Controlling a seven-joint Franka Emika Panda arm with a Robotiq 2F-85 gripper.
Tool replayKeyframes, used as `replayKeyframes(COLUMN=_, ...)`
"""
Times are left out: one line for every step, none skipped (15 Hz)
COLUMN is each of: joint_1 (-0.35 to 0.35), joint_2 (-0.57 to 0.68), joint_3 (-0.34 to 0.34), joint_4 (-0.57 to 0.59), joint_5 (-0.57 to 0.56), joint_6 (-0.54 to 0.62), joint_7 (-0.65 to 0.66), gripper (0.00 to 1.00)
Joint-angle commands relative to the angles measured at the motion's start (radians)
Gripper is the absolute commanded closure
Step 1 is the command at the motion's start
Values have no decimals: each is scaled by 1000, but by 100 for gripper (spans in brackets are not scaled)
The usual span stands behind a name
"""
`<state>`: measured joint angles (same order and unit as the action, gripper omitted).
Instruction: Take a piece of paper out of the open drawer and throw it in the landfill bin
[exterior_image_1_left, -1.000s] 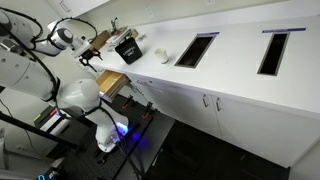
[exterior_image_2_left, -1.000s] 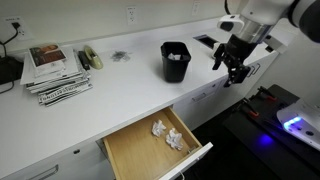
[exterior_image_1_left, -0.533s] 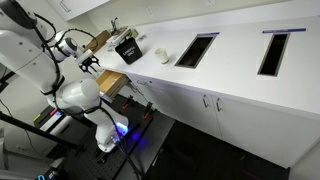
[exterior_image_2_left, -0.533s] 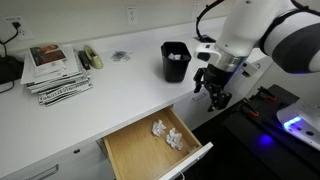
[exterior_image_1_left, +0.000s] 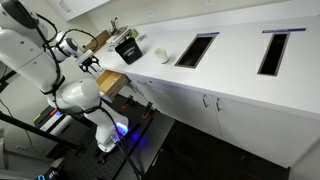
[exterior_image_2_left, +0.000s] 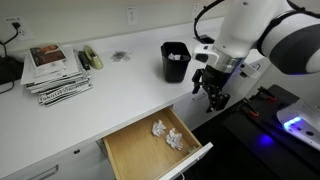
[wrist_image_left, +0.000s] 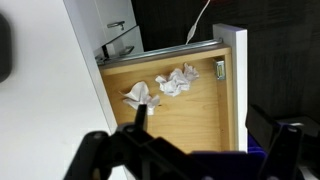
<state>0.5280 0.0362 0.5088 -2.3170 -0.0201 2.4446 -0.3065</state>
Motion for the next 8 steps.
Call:
replayKeyframes(joint_1=5, joint_2=108, joint_3=2, joint_4=19, joint_5=-126, joint_6=101, joint_7=63, gripper=0)
replayKeyframes(joint_1=9, joint_2=140, joint_3=-2, joint_4=25, joint_5=-166, joint_6=132, joint_7=86, gripper=0)
replayKeyframes(joint_1=17, joint_2=182, joint_3=-6, joint_4=32, joint_5=-210, joint_6=179, joint_7=107, gripper=0)
replayKeyframes(joint_1=29, joint_2=216, joint_3=-20, joint_4=39, joint_5=-265, joint_6=210, joint_7=155, gripper=0)
replayKeyframes(joint_1=42, joint_2=257, joint_3=-30, joint_4=49, joint_5=-298, joint_6=254, joint_7=179, gripper=0)
replayKeyframes(joint_1=56, joint_2=293, joint_3=-43, joint_4=60, joint_5=-325, joint_6=287, joint_7=203, gripper=0)
replayKeyframes(joint_1=77, joint_2=330, joint_3=-61, joint_4=78, joint_5=-346, joint_6=316, joint_7=234, gripper=0)
replayKeyframes(joint_1=103, joint_2=363, joint_3=-87, joint_4=96, joint_5=-369, joint_6=339, joint_7=262, gripper=0)
